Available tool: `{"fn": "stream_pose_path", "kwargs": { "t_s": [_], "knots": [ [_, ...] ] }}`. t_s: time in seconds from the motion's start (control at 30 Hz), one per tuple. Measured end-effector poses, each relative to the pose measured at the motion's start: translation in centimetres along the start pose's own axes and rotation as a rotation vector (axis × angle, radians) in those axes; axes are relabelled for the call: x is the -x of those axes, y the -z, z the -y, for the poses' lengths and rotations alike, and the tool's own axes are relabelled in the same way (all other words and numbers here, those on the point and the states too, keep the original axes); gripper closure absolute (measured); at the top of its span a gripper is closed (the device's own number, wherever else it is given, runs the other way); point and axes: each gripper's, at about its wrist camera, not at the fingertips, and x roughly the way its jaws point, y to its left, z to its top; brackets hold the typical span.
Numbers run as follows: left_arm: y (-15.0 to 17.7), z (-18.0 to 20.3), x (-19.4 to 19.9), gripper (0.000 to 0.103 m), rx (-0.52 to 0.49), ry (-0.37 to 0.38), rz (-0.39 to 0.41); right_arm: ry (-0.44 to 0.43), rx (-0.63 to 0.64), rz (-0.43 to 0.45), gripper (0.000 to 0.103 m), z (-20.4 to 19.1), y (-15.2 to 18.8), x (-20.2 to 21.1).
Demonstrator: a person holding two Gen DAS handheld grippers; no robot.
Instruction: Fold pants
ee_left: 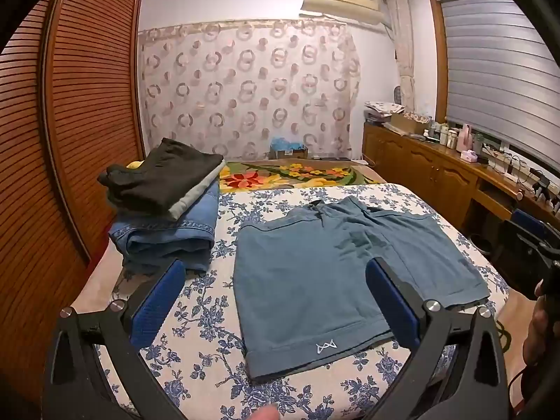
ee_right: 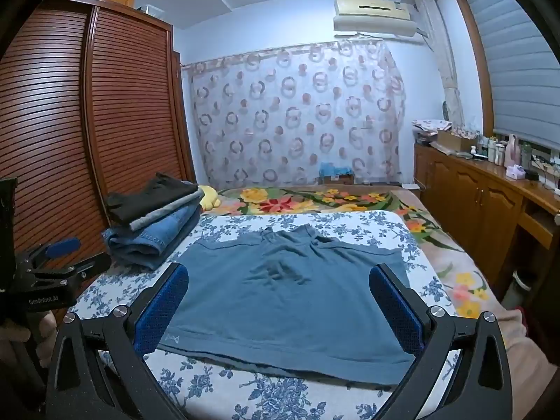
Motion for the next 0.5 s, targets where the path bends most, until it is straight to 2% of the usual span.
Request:
{"fn": "stream_pose_path", "kwargs": {
  "t_s": [0.5],
  "knots": [
    [-0.24, 0.28, 0.01, 0.000, 0.009, 0.007, 0.002, 0.007, 0.011, -0.002, 0.000, -0.01, 0.01, 0.31]
  ]
}}
